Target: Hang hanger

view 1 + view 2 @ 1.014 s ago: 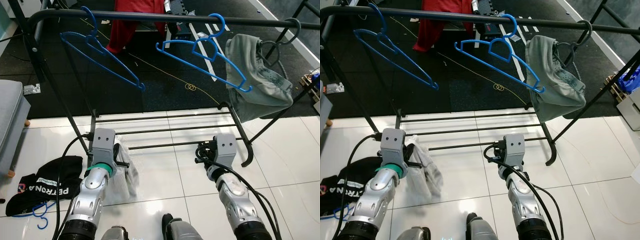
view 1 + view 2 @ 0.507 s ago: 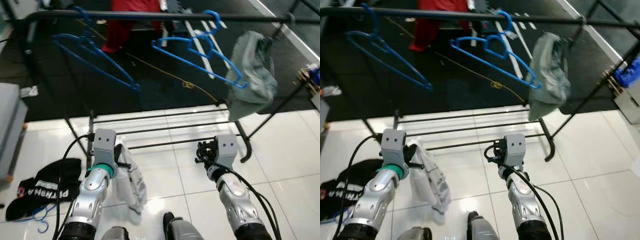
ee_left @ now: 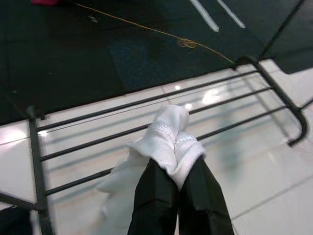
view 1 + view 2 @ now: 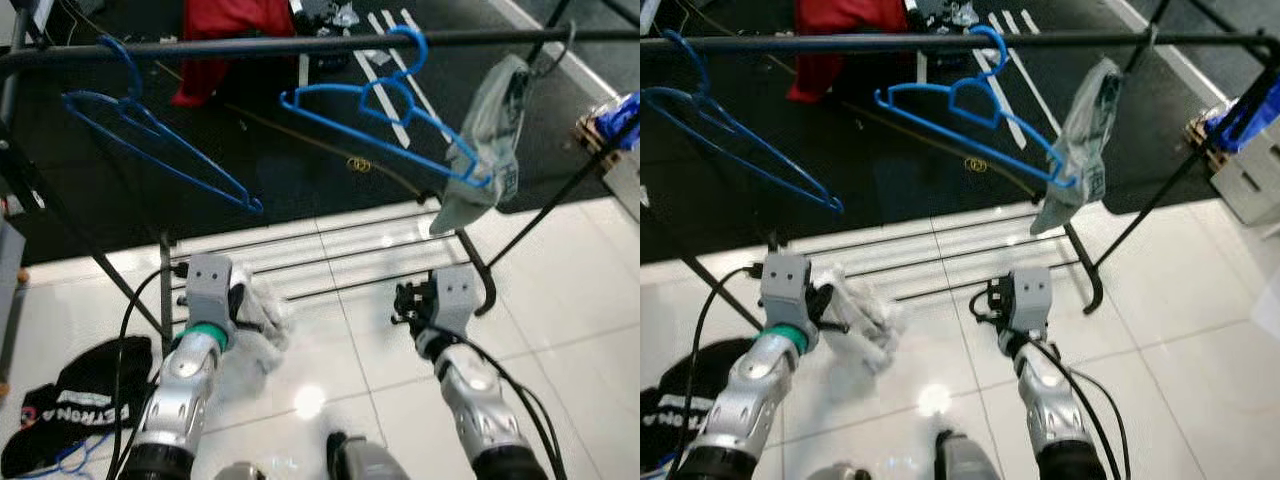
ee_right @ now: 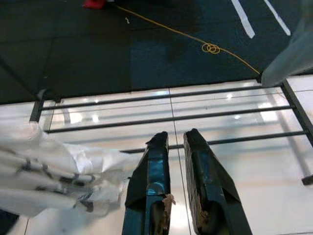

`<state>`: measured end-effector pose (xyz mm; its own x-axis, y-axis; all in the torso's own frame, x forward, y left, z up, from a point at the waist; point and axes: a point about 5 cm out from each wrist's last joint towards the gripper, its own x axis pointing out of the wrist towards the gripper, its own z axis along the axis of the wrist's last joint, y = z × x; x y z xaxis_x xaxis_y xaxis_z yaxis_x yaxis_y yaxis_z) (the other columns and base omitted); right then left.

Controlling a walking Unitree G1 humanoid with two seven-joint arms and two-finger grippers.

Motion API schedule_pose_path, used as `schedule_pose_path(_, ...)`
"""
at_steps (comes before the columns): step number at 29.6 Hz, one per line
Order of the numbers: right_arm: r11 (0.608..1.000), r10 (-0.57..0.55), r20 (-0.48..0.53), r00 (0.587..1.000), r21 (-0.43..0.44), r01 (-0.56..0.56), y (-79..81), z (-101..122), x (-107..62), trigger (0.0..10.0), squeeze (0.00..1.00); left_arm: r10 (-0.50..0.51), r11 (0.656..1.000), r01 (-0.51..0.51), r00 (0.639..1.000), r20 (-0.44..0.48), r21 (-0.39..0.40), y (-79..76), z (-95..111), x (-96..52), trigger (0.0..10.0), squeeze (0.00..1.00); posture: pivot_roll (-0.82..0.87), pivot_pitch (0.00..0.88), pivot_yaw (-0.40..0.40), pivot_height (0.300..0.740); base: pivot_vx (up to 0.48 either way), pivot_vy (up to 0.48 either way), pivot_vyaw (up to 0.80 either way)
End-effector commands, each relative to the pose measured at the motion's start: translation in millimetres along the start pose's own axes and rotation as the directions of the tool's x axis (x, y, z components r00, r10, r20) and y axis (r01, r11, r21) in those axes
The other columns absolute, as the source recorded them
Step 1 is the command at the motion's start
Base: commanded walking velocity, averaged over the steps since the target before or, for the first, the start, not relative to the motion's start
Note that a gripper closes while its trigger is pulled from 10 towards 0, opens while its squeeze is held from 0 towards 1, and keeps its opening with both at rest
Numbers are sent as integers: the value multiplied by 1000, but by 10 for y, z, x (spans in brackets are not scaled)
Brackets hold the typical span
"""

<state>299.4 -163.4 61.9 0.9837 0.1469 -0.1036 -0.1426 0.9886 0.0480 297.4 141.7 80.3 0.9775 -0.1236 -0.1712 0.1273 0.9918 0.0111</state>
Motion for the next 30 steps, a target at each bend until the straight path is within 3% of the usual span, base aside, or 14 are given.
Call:
schedule_pose_path(1,1000,-7,-37,999,13,7,-10,-97,-57,10000,0,3,1000,-3,1000,-17,0,0,-51,-30,10000,0,-22,120,-1,740,0,0,0)
schedule_pose_path(28,1000,-5,-42,999,16,6,-13,-102,-60,10000,0,3,1000,-3,1000,-13,5,-19,-47,-26,10000,0,-26,118,-1,740,0,0,0)
schedule_pose_path(30,1000,10,-44,999,-14,-10,-14,-93,-54,10000,0,10,1000,-10,1000,-8,8,-18,-45,-22,10000,0,-26,118,-2,740,0,0,0)
